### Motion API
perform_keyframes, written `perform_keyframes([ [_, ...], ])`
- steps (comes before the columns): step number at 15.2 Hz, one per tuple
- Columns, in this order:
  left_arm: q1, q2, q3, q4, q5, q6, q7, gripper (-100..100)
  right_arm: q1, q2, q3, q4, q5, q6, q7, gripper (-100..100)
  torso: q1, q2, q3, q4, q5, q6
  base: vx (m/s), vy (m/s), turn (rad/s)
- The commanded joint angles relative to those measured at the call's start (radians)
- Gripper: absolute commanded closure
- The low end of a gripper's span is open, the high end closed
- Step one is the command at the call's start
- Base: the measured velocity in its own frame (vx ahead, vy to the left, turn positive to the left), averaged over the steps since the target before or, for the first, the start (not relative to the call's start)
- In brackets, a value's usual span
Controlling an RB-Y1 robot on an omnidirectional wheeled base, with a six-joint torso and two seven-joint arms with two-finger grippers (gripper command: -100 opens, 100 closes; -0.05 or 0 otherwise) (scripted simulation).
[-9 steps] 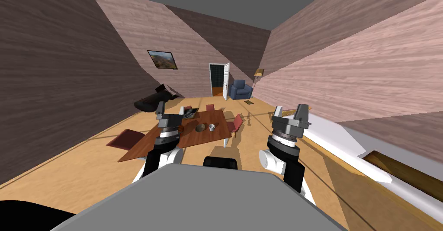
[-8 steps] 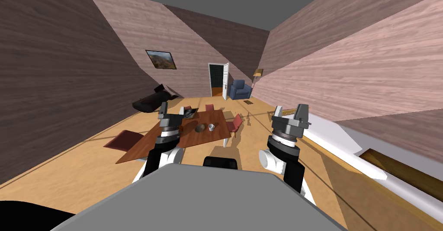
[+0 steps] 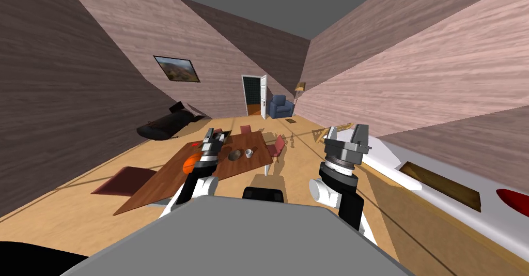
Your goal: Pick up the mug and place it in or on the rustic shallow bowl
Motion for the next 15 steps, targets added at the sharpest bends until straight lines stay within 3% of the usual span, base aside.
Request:
perform_keyframes([
  [1, -0.011, 0.009, 0.008, 0.024, 0.008, 0.035, -0.013, -100, 0.000, 0.000, 0.000, 0.000, 0.000, 0.000, 0.000, 0, 0.000, 0.000, 0.000, 0.000, 0.000, 0.000, 0.003, 0.006, -0.138],
  [2, -0.024, 0.022, 0.019, 0.063, 0.019, 0.064, -0.027, -100, 0.000, 0.000, 0.000, 0.000, 0.000, 0.000, 0.000, 0, 0.000, 0.000, 0.000, 0.000, 0.000, 0.000, 0.003, 0.005, -0.193],
  [4, -0.024, 0.022, 0.019, 0.063, 0.019, 0.068, -0.027, -100, 0.000, 0.000, 0.000, 0.000, 0.000, 0.000, 0.000, 0, 0.000, 0.000, 0.000, 0.000, 0.000, 0.000, 0.002, 0.006, -0.101],
  [5, -0.038, 0.035, 0.030, 0.106, 0.031, 0.100, -0.043, -100, 0.000, 0.000, 0.000, 0.000, 0.000, 0.000, 0.000, 0, 0.000, 0.000, 0.000, 0.000, 0.000, 0.000, 0.003, 0.002, -0.118],
  [6, -0.038, 0.035, 0.030, 0.106, 0.031, 0.104, -0.043, -100, 0.000, 0.000, 0.000, 0.000, 0.000, 0.000, 0.000, 0, 0.000, 0.000, 0.000, 0.000, 0.000, 0.000, 0.003, 0.004, -0.138],
  [7, -0.053, 0.049, 0.042, 0.139, 0.044, 0.141, -0.059, -100, 0.000, 0.000, 0.000, 0.000, 0.000, 0.000, 0.000, 0, 0.000, 0.000, 0.000, 0.000, 0.000, 0.000, 0.005, 0.003, -0.220],
  [12, -0.085, 0.076, 0.067, 0.242, 0.071, 0.224, -0.094, -100, 0.000, 0.000, 0.000, 0.000, 0.000, 0.000, 0.000, 0, 0.000, 0.000, 0.000, 0.000, 0.000, 0.000, 0.004, 0.008, -0.201],
  [14, -0.085, 0.076, 0.067, 0.246, 0.071, 0.224, -0.094, -100, 0.000, 0.000, 0.000, 0.000, 0.000, 0.000, 0.000, 0, 0.000, 0.000, 0.000, 0.000, 0.000, 0.000, 0.001, 0.004, -0.028],
  [15, -0.102, 0.090, 0.080, 0.278, 0.085, 0.268, -0.112, -100, 0.000, 0.000, 0.000, 0.000, 0.000, 0.000, 0.000, 0, 0.000, 0.000, 0.000, 0.000, 0.000, -0.001, 0.003, -0.002, -0.181],
])
